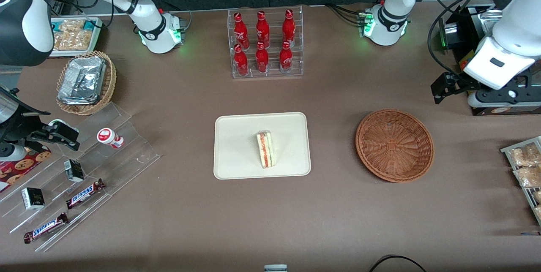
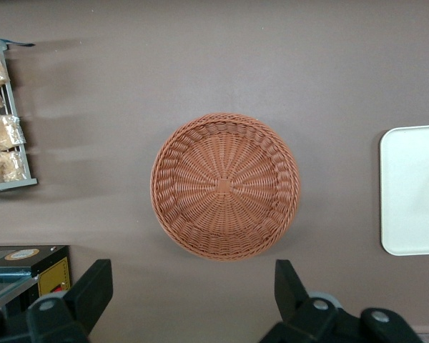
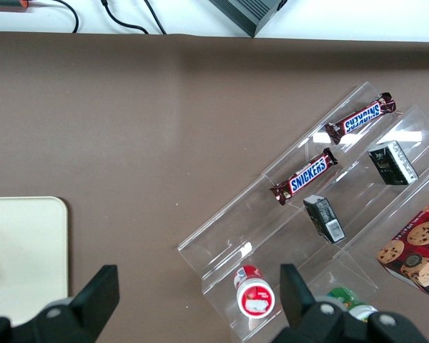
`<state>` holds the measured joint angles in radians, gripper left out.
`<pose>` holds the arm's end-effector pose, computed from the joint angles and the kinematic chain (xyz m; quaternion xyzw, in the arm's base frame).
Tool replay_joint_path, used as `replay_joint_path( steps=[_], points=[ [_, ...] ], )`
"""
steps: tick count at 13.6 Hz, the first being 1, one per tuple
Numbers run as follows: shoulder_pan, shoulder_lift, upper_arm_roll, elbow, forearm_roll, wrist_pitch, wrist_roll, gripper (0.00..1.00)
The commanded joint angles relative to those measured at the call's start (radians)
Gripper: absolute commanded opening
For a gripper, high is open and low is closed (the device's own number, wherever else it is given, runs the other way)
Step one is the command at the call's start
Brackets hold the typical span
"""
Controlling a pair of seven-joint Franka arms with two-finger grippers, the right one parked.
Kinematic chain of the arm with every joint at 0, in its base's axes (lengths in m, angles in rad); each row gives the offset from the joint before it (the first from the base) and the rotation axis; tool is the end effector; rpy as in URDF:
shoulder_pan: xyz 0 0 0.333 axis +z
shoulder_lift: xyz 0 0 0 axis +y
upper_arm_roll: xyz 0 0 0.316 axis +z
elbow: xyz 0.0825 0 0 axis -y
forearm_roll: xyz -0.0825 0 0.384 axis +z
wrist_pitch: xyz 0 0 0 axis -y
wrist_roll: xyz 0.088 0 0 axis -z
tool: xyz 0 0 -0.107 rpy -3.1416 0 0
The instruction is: Place sandwich from basket to tray
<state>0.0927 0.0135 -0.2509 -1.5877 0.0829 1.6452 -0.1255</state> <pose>0.5600 -0.0800 0.6162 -0.9988 0.0184 -0.0276 0.0362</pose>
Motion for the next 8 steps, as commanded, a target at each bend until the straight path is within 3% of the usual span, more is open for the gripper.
replay_joint_path(
  steps=[1,8],
  points=[
    [0.007,0.046,-0.008,0.097,-0.008,-0.056,0.013,1.00],
    [-0.027,0.045,0.018,0.098,-0.003,-0.058,0.017,1.00]
  ],
)
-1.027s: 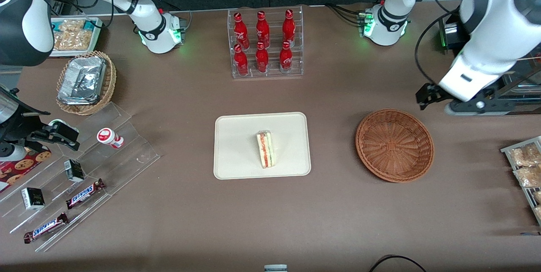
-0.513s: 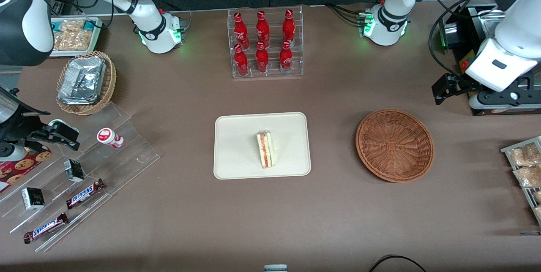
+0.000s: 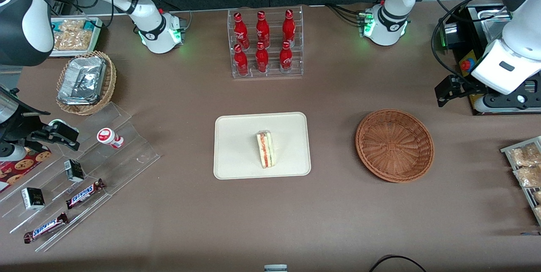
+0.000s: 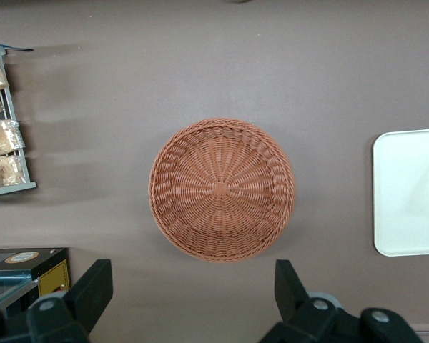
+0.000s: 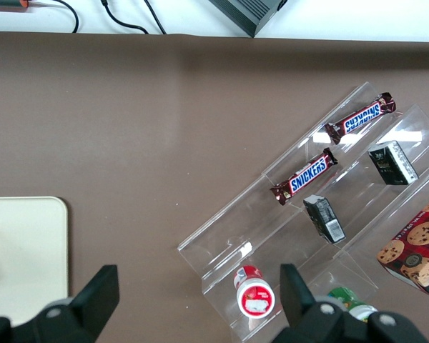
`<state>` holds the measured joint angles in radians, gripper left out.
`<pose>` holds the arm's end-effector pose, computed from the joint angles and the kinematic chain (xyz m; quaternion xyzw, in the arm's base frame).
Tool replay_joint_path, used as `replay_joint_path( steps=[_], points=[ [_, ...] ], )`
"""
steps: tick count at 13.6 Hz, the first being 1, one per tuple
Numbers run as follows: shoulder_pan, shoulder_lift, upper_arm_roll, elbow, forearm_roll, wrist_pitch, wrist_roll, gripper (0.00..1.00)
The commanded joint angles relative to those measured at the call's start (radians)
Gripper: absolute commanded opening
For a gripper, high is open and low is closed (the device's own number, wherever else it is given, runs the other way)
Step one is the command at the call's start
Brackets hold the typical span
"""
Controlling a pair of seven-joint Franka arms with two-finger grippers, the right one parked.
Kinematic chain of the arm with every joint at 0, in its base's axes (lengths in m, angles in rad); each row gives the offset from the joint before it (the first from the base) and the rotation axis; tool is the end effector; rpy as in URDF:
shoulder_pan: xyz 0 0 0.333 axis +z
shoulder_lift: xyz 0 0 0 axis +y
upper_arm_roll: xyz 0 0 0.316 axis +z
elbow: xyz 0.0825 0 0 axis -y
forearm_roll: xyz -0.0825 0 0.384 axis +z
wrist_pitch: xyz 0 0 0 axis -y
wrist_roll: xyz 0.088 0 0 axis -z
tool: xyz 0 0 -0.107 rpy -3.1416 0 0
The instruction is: Place sandwich from basket to tray
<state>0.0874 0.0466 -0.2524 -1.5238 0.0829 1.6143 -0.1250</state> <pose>0.5675 -0.0822 0.6255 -0.9989 0.0206 -0.0276 0.0320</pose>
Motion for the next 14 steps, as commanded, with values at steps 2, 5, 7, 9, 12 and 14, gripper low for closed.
replay_joint_path(
  steps=[2,5,7,9,12,14],
  points=[
    [-0.064,0.007,0.068,0.034,-0.003,-0.027,0.016,1.00],
    [-0.066,0.001,0.073,0.053,-0.008,-0.028,0.076,1.00],
    [-0.066,-0.008,0.076,0.054,-0.009,-0.028,0.110,1.00],
    [-0.058,-0.014,0.076,0.062,-0.011,-0.037,0.110,1.00],
    [-0.055,-0.014,0.074,0.073,-0.012,-0.048,0.108,1.00],
    [-0.055,-0.013,0.074,0.073,-0.012,-0.048,0.105,1.00]
  ],
)
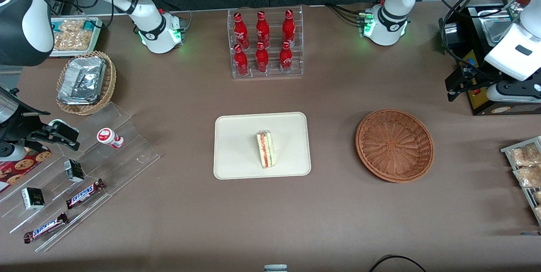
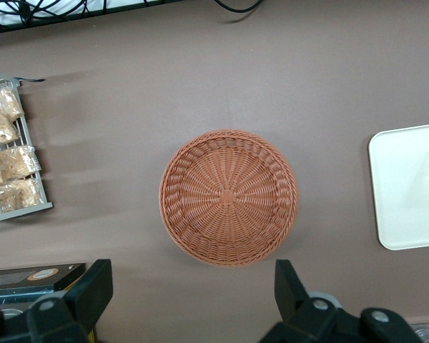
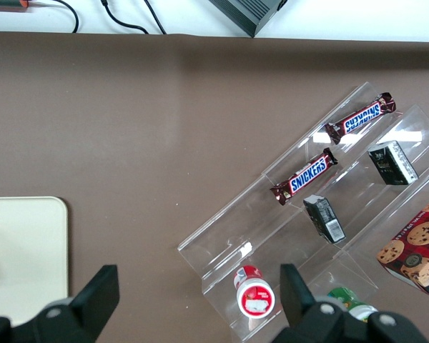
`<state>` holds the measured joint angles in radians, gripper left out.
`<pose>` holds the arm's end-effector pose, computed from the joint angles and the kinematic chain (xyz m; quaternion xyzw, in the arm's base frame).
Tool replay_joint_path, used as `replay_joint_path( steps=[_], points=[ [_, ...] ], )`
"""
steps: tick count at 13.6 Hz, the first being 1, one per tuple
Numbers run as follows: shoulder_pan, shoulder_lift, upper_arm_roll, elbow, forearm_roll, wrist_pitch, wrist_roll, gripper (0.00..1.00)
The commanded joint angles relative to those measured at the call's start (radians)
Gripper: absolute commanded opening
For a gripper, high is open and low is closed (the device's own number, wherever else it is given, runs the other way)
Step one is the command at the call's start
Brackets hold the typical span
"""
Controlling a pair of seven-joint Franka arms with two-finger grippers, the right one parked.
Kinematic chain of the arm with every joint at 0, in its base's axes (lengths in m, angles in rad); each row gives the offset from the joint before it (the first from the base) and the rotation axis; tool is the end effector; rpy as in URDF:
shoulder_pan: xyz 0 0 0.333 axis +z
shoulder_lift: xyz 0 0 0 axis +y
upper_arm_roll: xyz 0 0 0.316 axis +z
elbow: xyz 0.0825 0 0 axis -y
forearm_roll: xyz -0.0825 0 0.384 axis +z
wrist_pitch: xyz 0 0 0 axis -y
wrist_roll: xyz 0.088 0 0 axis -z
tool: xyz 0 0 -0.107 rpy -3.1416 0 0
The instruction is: Place sandwich from basket to tray
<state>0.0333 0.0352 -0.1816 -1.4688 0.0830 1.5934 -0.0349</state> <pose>0.5636 -0.0733 0.6558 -0.9967 0.0554 -0.0482 0.0340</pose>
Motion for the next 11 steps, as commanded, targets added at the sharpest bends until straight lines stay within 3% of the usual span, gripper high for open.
replay_joint_path(
  steps=[1,11],
  points=[
    [-0.001,-0.001,0.004,0.016,-0.012,-0.027,0.015,1.00],
    [-0.001,0.003,0.002,0.008,-0.015,-0.032,-0.049,1.00]
  ],
)
